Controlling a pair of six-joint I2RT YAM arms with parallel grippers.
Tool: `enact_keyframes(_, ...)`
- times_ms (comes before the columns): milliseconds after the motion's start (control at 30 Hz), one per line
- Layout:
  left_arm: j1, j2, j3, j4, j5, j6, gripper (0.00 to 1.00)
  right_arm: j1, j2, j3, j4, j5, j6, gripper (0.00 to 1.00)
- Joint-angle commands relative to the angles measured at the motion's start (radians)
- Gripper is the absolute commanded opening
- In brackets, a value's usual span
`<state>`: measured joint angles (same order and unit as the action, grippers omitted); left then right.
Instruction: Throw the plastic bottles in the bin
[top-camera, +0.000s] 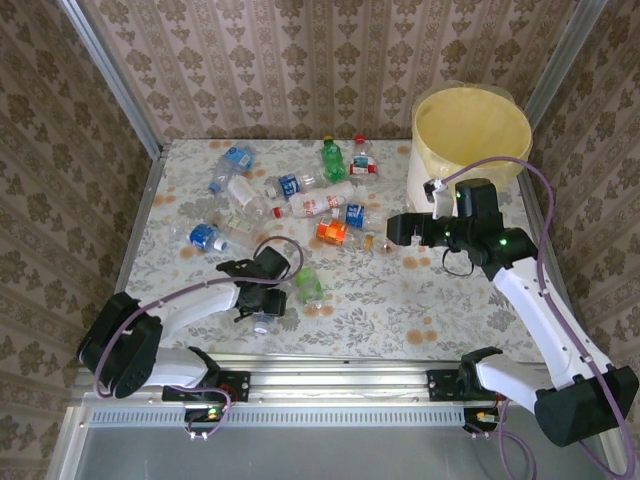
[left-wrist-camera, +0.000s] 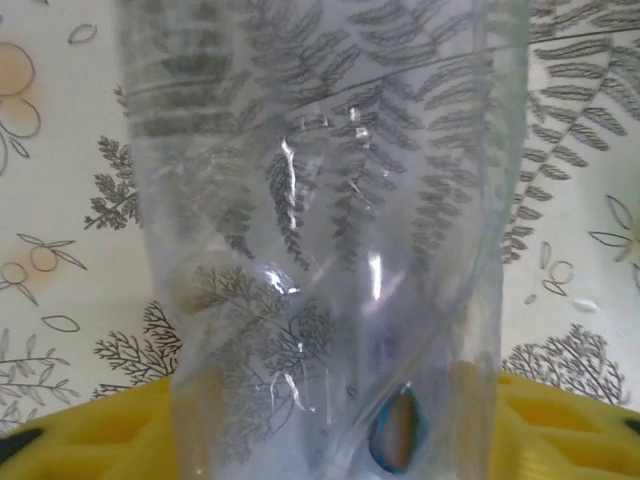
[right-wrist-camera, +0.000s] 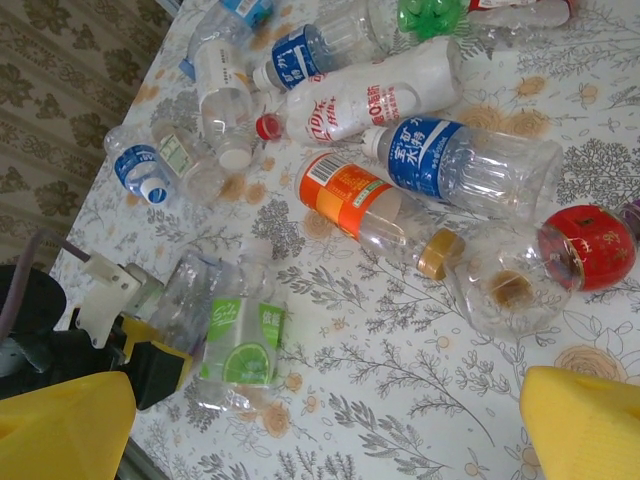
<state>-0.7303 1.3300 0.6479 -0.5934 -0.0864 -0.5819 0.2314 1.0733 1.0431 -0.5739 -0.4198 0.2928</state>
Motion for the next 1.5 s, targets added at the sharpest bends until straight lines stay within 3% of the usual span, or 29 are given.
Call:
enact_keyframes(0, 0.014, 0.019, -0.025, 0.033, -0.003, 0.007, 0.49, 0.008, 0.03, -0.013, 0.03, -0.022, 0.022, 1.0)
enact_keyframes(167, 0.033, -0.01, -0.032, 0.072, 0.024, 0.034, 0.34, 0.007, 0.054, -0.044, 0.081, -0.032, 0.051, 1.0)
enact_keyframes(267, 0.033, -0.064, -0.025, 0.069, 0.02, 0.053, 0.3, 0.008, 0.06, -0.047, 0.085, -0.036, 0.051, 1.0)
enact_keyframes(467, 0.018, -0.263, -0.014, 0.106, 0.042, 0.146, 0.31, 0.007, 0.05, -0.067, 0.108, -0.041, 0.048, 1.0)
enact_keyframes(700, -0.012, -0.436, 0.071, 0.126, 0.027, 0.272, 0.33, 0.009, 0.009, -0.114, 0.22, -0.152, 0.085, 1.0)
enact_keyframes(1000, -0.193, -0.28, 0.265, 0.3, 0.056, 0.454, 0.33, 0.013, -0.055, -0.147, 0.345, -0.243, 0.13, 1.0)
enact_keyframes(1167, -0.231, -0.161, 0.355, 0.371, 0.139, 0.5, 0.32, 0.021, -0.087, -0.167, 0.386, -0.26, 0.142, 1.0)
enact_keyframes(1467, -0.273, -0.083, 0.383, 0.451, 0.247, 0.514, 0.3, 0.034, -0.065, -0.181, 0.457, -0.248, 0.17, 1.0)
